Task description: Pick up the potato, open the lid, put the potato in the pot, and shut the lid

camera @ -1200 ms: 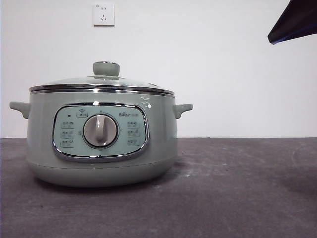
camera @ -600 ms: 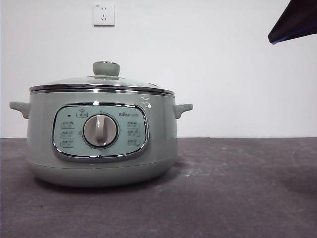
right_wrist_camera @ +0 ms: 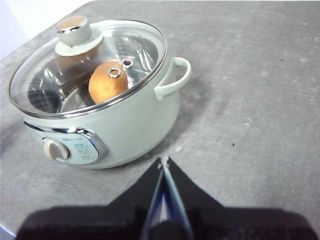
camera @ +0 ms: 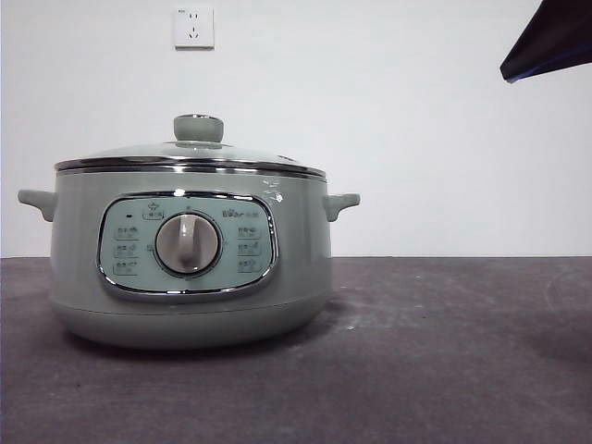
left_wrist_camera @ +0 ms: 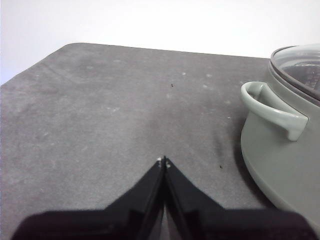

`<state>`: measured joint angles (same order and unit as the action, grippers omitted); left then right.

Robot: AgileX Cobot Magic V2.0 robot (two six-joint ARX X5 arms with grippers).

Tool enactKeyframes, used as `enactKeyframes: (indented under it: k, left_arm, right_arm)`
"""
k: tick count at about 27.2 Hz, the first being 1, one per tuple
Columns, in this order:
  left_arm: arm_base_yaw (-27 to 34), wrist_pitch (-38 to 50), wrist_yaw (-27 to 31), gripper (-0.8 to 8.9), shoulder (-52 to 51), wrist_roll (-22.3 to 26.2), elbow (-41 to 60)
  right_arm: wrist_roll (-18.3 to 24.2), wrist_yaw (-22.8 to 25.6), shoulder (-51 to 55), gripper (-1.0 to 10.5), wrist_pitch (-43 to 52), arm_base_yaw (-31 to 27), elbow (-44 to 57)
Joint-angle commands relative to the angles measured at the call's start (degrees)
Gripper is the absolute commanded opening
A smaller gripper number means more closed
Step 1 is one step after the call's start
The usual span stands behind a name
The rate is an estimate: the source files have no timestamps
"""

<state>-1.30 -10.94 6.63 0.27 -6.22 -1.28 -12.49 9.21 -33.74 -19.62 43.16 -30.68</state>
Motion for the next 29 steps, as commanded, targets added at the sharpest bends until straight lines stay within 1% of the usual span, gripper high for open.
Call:
enactKeyframes:
  k: [1, 2, 4, 5, 7, 8, 9, 12, 14, 16, 20, 24, 29]
  left_arm:
    - [0.2, -0.4, -0.3, -0.01, -0.2, -0.2, 0.6]
    - [0.2, -0.4, -0.3, -0.02, -0.2, -0.2, 0.6]
    - [0.2, -0.4, -0.3, -0.02, -0.2, -0.1, 0.6]
    - [0.2, -0.4, -0.3, -0.01, -0.2, -0.2, 0.6]
    - [0.2, -0.4, -0.3, -0.01, -0.2, -0.1, 0.6]
    - [0.2, -0.4, -0.3, -0.02, -0.2, -0.2, 0.6]
    - [0.2, -0.4, -0.5, -0.01, -0.2, -0.2, 0.6]
    - [0.2, -0.4, -0.7, -0.02, -0.2, -0.1, 0.6]
    - [0.2, -0.4, -0.7, -0.02, -0.2, -0.2, 0.6]
    - [0.2, -0.4, -0.7, -0.02, -0.2, -0.2, 0.6]
    - [0.2, -0.4, -0.7, -0.01, -0.2, -0.2, 0.6]
    - [0.2, -0.4, -0.7, -0.02, -0.2, -0.2, 0.6]
    - [0.2, -0.4, -0.7, -0.02, -0.2, -0.1, 0.6]
  right_arm:
    - [-0.5, 0.2, 0.0, 0.0, 0.4, 0.0, 0.3]
    - [-0.5, 0.2, 0.0, 0.0, 0.2, 0.0, 0.3]
    - [4.5, 0.2, 0.8, 0.0, -0.9, 0.0, 0.3]
    - [6.1, 0.7, 2.5, 0.0, -1.1, -0.6, 0.4]
    - [10.8, -0.3, 4.4, 0.0, -1.1, -3.5, 0.6]
    - [11.4, -0.8, 5.5, 0.0, -1.1, -6.1, 0.9]
    - [11.6, -2.2, 7.0, 0.0, -1.1, -9.2, 1.5]
    - [12.2, -10.2, 12.1, 0.0, -0.8, -20.8, 4.7]
    - [12.2, -14.1, 16.1, 0.0, 0.4, -27.6, 8.2]
    - [12.1, -16.0, 19.6, 0.0, 2.1, -31.3, 11.9]
    - [11.7, -18.4, 24.9, 0.0, 3.5, -34.6, 17.9]
    - [9.5, -18.3, 28.5, 0.0, 6.0, -35.2, 23.8]
    - [7.9, -18.3, 31.6, 0.0, 7.8, -35.2, 28.5]
